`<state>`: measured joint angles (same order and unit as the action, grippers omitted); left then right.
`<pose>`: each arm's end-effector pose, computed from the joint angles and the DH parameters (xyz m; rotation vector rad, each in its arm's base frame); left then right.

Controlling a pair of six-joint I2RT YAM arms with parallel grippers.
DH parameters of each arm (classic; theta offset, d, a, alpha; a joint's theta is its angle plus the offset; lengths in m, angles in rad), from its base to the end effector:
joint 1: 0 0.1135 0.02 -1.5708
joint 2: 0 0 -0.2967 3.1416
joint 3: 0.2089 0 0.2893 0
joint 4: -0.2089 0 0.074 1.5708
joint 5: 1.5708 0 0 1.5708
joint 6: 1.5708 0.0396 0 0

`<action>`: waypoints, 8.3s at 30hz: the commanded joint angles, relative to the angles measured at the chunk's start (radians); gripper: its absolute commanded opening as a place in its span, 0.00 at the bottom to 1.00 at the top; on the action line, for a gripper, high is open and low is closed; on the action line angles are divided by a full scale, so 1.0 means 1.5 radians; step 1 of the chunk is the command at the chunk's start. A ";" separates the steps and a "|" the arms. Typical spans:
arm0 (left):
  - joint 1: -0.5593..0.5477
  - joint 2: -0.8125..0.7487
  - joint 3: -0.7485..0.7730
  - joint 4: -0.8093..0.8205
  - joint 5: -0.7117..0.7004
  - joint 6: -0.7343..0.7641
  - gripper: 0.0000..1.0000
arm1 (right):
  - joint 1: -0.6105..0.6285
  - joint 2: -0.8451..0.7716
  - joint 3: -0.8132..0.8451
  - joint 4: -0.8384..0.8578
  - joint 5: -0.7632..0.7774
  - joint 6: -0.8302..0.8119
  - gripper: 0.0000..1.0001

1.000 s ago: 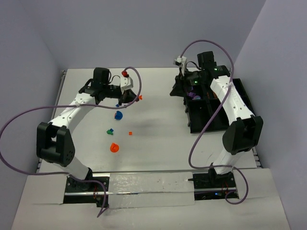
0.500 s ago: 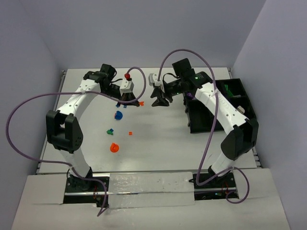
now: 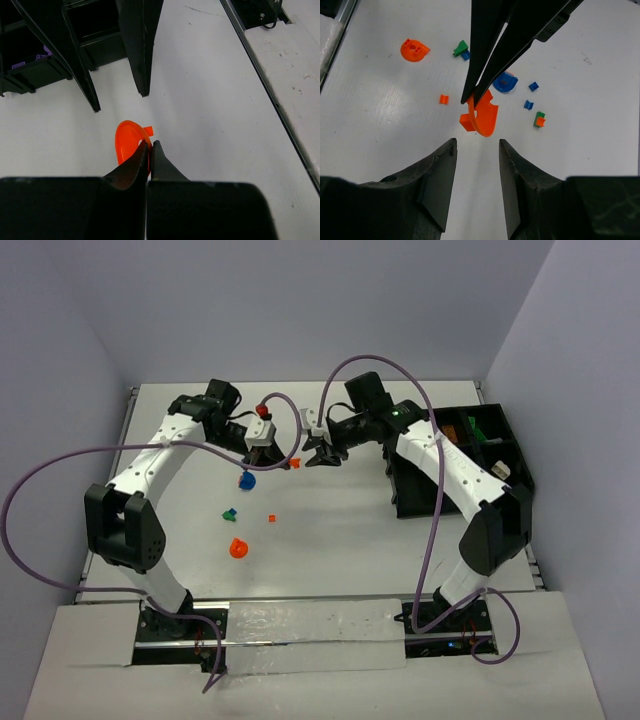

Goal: Sort the legos into containers by color

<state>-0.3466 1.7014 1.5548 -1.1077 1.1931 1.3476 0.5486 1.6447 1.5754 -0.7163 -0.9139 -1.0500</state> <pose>0.3402 -0.1620 0.3415 1.7125 1.2116 -1.0828 0.3231 0.2342 0.3802 -1.7736 1.1385 0.7715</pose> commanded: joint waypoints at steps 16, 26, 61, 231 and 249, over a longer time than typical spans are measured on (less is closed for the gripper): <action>-0.014 -0.069 -0.031 0.052 0.025 0.007 0.06 | 0.054 -0.036 -0.061 0.081 0.033 -0.056 0.31; -0.014 -0.090 -0.062 0.113 0.019 -0.045 0.42 | 0.062 -0.050 -0.073 0.083 0.039 -0.072 0.00; 0.039 -0.246 -0.226 0.501 -0.502 -0.740 0.99 | -0.330 -0.272 -0.270 -0.090 0.200 -0.071 0.00; 0.064 -0.213 -0.516 0.185 -0.312 0.089 0.26 | -0.289 -0.148 -0.325 0.152 0.119 0.518 1.00; 0.056 -0.240 -0.409 0.413 -0.196 -0.279 0.22 | -0.150 0.038 -0.302 0.485 -0.126 1.027 1.00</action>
<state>-0.2491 1.3709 0.9268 -0.5918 0.8455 1.0459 0.2916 1.6610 1.0870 -0.2542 -0.9974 0.1916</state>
